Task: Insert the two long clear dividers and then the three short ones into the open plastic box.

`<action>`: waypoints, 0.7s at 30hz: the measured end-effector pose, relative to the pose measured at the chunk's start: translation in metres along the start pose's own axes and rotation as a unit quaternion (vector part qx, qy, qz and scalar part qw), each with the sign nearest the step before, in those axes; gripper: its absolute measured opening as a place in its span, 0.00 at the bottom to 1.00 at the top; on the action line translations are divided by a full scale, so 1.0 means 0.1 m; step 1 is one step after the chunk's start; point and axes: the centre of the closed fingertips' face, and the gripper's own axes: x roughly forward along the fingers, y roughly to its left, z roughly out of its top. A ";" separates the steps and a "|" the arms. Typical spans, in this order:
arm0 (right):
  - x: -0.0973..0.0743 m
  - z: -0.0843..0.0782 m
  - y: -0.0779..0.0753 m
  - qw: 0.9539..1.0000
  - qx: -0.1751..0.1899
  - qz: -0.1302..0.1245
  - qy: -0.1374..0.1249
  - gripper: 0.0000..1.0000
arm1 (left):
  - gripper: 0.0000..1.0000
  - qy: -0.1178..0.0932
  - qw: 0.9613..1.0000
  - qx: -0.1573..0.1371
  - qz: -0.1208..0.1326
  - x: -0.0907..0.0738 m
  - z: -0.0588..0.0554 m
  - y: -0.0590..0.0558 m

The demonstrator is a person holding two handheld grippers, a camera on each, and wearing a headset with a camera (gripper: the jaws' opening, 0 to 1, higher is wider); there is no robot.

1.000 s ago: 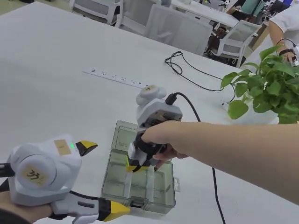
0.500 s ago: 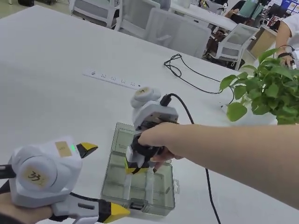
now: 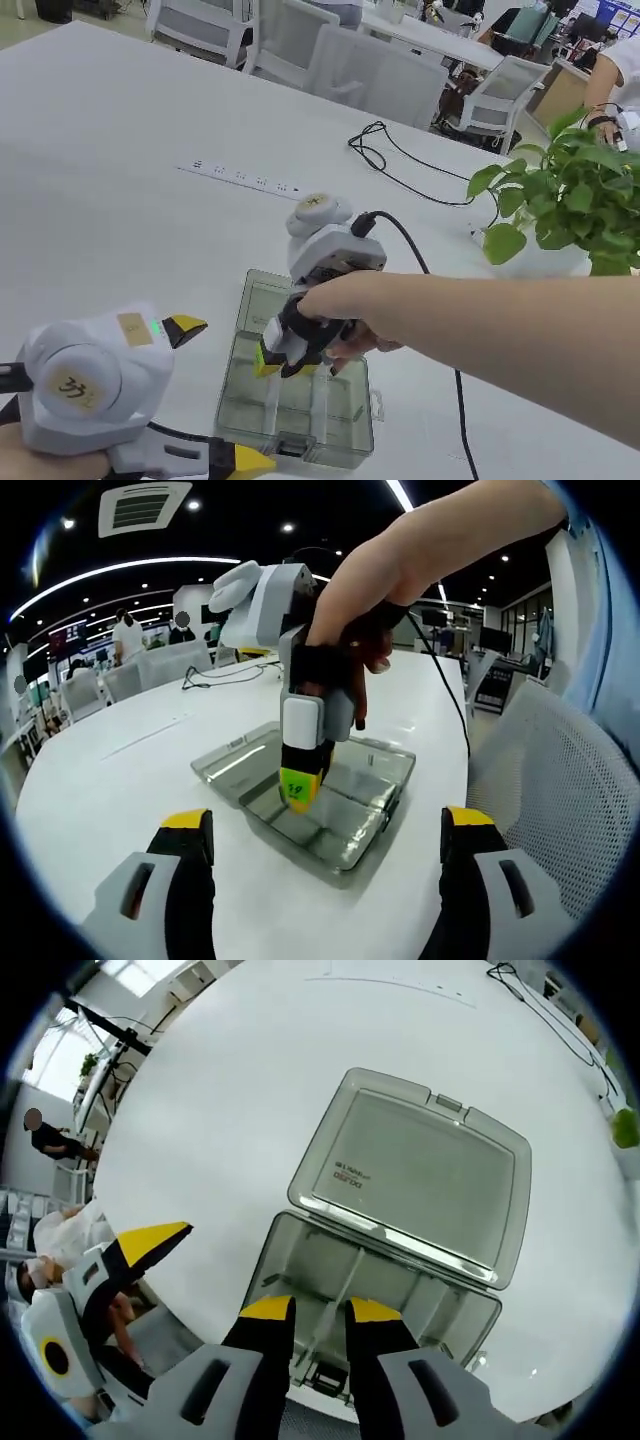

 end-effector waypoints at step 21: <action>-0.29 0.30 0.06 0.985 -0.063 0.035 -0.154 0.53 | 0.96 0.003 1.000 -0.001 0.003 0.01 -0.02 0.02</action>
